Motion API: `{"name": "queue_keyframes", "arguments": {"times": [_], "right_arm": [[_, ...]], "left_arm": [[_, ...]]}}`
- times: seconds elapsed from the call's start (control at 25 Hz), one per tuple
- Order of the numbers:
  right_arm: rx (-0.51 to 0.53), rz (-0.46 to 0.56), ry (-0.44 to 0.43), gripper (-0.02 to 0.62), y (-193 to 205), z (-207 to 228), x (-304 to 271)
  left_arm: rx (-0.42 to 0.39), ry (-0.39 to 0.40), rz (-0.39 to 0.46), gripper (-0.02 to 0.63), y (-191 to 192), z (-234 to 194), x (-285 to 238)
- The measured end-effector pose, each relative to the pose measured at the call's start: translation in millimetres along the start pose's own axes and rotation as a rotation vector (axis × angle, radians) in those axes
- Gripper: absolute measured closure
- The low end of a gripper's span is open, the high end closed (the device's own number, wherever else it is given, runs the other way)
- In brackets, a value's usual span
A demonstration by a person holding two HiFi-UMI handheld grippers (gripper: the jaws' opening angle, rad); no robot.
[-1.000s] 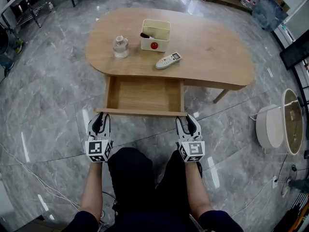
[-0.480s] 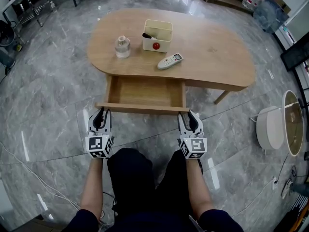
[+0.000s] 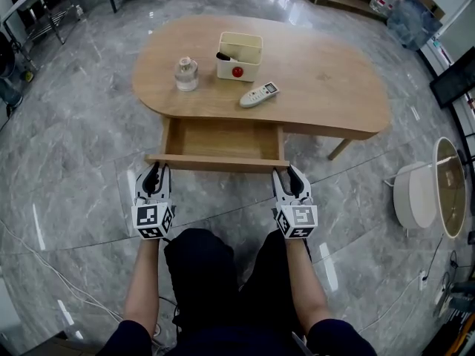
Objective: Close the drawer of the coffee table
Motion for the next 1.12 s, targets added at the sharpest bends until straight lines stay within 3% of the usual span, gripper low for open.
{"name": "queue_keyframes", "arguments": {"times": [1.12], "right_arm": [[-0.038, -0.024, 0.085, 0.4, -6.0, 8.2, -19.5]], "left_arm": [[0.024, -0.038, -0.002, 0.483, -4.4, 6.0, -22.1]]}}
Point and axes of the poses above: the fingertips, and each gripper's own axes: x backward along the fingers, z to its right, y out of its underside, the point moved 8 cm from there along x, backward along the fingers, and after that the axes turned 8 degrees about -y, right-handed, at the moved point
